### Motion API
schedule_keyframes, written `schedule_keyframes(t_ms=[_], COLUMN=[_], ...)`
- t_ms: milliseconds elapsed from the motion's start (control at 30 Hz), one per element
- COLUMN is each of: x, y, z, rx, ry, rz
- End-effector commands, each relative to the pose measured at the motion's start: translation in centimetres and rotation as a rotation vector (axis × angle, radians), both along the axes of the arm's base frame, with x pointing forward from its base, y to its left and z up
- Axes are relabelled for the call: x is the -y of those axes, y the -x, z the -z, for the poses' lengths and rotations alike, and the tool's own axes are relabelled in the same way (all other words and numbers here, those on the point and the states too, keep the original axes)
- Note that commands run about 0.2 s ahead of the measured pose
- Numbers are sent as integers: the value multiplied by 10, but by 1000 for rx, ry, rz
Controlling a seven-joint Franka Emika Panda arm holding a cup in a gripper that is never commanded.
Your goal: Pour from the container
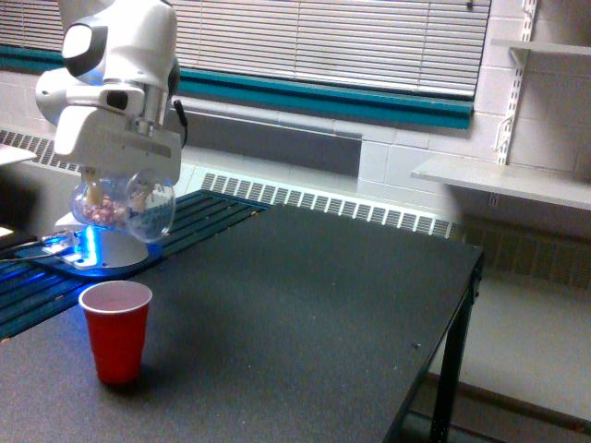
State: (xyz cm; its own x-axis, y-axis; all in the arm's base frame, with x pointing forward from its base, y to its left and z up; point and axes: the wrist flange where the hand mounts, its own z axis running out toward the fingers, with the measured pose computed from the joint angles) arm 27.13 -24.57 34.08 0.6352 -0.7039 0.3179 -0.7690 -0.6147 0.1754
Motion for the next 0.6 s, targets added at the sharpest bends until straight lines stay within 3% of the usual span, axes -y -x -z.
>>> schedule_keyframes(t_ms=[33, 300, 600], x=[4, 6, 3], y=[18, 32, 33], z=[14, 21, 12], rx=[-39, -83, -114], ry=[-22, -14, 22], rz=[43, 87, 101])
